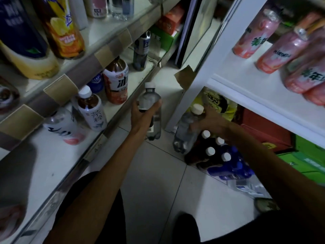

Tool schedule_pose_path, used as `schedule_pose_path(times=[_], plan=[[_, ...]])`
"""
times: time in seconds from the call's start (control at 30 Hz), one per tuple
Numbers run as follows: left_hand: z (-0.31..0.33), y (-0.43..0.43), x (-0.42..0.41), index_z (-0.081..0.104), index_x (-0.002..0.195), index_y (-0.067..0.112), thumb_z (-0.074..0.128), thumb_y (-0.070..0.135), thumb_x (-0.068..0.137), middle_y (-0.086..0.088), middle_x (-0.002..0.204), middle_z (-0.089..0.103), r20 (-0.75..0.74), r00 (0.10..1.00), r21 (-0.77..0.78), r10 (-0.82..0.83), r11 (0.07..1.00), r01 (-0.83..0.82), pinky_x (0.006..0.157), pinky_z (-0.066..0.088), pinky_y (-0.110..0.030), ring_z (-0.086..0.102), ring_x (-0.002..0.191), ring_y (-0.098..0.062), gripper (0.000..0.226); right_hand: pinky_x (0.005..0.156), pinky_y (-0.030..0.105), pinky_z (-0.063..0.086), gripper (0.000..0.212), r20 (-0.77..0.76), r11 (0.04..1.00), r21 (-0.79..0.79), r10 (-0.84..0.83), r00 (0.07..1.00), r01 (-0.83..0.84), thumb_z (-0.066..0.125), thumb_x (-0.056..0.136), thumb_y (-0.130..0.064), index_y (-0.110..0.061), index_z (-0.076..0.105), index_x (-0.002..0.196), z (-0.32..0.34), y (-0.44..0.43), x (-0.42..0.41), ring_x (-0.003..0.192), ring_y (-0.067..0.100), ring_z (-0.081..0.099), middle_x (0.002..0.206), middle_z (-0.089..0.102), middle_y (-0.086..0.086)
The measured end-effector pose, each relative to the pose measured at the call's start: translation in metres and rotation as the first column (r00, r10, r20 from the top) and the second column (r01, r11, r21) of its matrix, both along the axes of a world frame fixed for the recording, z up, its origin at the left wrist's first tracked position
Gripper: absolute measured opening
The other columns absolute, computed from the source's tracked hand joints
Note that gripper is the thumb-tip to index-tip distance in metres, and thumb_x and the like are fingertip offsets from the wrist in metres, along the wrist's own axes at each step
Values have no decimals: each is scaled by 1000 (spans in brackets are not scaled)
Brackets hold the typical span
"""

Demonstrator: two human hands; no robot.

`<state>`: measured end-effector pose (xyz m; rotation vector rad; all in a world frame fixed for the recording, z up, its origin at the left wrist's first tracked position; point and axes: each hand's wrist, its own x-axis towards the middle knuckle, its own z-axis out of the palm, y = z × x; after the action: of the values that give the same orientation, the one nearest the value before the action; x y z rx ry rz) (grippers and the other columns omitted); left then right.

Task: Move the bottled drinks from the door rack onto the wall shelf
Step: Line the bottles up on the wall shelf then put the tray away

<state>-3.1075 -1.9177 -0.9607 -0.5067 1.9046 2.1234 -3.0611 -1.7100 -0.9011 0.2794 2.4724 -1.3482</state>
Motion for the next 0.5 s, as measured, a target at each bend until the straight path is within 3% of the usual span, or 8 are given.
schedule_pose_path(times=[0.07, 0.13, 0.2, 0.3, 0.33, 0.4, 0.5], plan=[[0, -1, 4, 39, 114, 29, 76, 37, 80, 16, 96, 47, 18, 1000, -5, -17, 1000, 17, 68, 39, -19, 47, 98, -12, 51, 85, 40, 55, 49, -58, 987, -159, -48, 997, 38, 83, 59, -19, -19, 66, 105, 21, 6, 9, 103, 25, 67, 103, 72, 1], [1, -2, 6, 38, 115, 30, 76, 37, 80, 13, 97, 47, 19, 1000, -3, -20, 1000, 21, 61, 37, -17, 47, 96, -13, 52, 84, 36, 53, 46, -119, 910, -411, -119, 986, 60, 76, 63, -24, -17, 66, 107, 32, 4, 19, 101, 22, 66, 105, 71, 0], [5, -3, 8, 41, 132, 26, 76, 39, 80, 8, 109, 44, 32, 999, 6, -23, 1000, 23, 68, 40, -20, 47, 98, -13, 64, 85, 37, 51, 42, -94, 707, -706, -153, 984, 42, 66, 73, -27, -10, 62, 111, 36, -7, 24, 101, 26, 60, 108, 63, 8], [2, -4, 7, 35, 145, 22, 75, 43, 80, 6, 117, 43, 57, 998, 9, -5, 1000, 4, 79, 41, -26, 47, 104, -14, 80, 89, 41, 48, 46, 4, 500, -862, -150, 989, 80, 69, 73, -28, -8, 55, 112, 30, -22, 20, 103, 29, 54, 108, 55, 13], [1, -6, 6, 36, 144, 23, 75, 45, 78, 7, 121, 46, 39, 999, 6, -10, 1000, 10, 81, 42, -26, 49, 107, -15, 80, 87, 40, 50, 43, 43, 497, -859, -171, 984, 124, 67, 74, -26, -7, 55, 111, 27, -26, 15, 99, 28, 57, 105, 57, 12], [1, -10, 5, 41, 141, 26, 78, 56, 69, 6, 130, 52, 0, 1000, -8, -24, 1000, 24, 91, 46, -32, 54, 114, -19, 86, 77, 36, 54, 33, 83, 582, -786, -232, 969, 207, 62, 77, -22, -7, 56, 106, 20, -36, 5, 86, 23, 62, 94, 60, 9], [2, -13, 5, 40, 142, 27, 75, 71, 48, -1, 136, 54, 11, 1000, -33, -23, 999, 24, 101, 47, -44, 55, 120, -22, 109, 73, 36, 55, 20, 115, 648, -713, -268, 956, 268, 65, 75, -23, -13, 60, 92, 5, -41, -6, 75, 21, 62, 83, 62, 5]])
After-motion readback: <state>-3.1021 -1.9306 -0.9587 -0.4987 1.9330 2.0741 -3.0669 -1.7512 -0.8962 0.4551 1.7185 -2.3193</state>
